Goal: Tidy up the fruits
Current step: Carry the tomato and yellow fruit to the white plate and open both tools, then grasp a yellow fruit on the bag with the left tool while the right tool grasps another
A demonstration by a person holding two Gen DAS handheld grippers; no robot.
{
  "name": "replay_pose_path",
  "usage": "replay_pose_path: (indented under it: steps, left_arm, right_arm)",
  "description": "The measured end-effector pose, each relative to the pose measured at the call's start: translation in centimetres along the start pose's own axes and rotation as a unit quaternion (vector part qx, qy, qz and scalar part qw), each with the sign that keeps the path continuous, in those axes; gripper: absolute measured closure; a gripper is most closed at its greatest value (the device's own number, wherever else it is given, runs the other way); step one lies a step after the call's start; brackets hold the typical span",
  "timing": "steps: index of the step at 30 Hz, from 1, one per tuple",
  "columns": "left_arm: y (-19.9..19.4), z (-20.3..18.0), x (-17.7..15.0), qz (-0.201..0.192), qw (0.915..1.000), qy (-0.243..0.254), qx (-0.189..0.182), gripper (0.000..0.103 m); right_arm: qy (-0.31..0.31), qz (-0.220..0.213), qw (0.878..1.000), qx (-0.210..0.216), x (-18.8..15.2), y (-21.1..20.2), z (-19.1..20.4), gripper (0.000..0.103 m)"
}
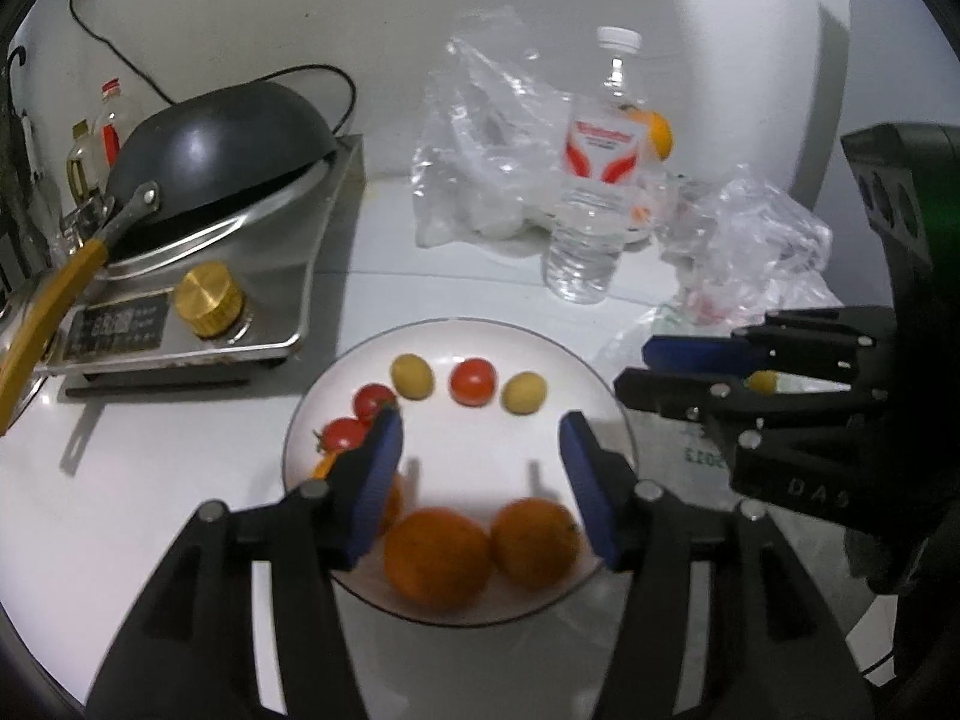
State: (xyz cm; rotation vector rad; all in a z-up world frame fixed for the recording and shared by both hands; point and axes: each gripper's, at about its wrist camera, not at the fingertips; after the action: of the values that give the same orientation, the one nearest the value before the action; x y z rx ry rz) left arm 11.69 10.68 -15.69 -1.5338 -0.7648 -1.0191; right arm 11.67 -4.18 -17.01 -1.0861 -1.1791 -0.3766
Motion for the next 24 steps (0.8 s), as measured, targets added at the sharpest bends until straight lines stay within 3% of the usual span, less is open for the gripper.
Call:
replay_pose_path:
  steps: [24]
  left_arm:
    - [0.6,-9.7,0.2,0.008,0.9967,0.065,-0.048,0.047]
  right_arm:
    - [0.057,-0.020,0.997,-0.058,-4.3,-6.9,-7.3,0.078]
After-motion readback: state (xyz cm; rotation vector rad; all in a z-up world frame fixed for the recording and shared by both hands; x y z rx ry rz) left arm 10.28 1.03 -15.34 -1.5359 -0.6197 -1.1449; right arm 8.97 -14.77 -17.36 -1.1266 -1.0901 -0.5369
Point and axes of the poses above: each gripper's, at about its wrist camera, not at the fingertips, and y roughly the way its jaws point, z to its left, x to its top, and after that the axes turned 15 degrees about -z, right-handed
